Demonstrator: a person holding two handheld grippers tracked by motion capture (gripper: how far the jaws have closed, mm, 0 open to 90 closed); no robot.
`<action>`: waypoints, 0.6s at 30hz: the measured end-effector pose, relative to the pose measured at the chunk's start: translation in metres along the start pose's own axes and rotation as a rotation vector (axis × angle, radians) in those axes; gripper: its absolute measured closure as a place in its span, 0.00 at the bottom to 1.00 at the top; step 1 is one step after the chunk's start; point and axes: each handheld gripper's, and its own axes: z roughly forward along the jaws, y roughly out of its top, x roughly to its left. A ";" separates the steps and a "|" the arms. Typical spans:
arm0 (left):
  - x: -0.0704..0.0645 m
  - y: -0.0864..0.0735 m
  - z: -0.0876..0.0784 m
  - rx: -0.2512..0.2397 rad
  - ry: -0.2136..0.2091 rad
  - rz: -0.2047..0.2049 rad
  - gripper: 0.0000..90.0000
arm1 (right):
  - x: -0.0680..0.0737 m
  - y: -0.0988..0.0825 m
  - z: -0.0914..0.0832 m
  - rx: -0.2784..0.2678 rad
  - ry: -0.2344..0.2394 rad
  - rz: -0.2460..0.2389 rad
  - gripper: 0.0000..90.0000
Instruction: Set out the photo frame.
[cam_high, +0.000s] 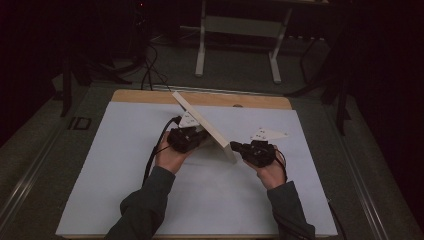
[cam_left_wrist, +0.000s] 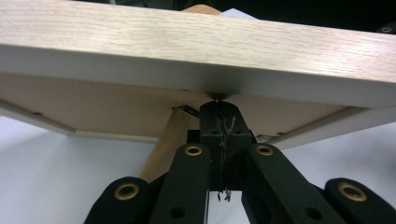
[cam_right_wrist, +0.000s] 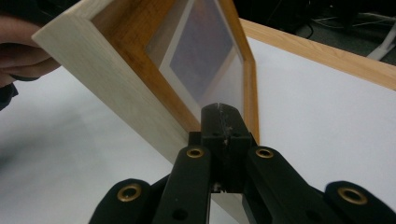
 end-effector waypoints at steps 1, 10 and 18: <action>0.000 0.000 0.000 -0.001 -0.001 -0.002 1.00 | 0.001 0.000 0.000 0.001 0.001 -0.002 1.00; 0.001 0.000 0.001 -0.004 -0.021 -0.020 1.00 | 0.006 0.001 0.003 0.005 0.016 -0.017 1.00; 0.001 0.000 0.001 -0.004 -0.034 -0.027 1.00 | 0.004 -0.002 0.007 0.029 0.021 -0.015 1.00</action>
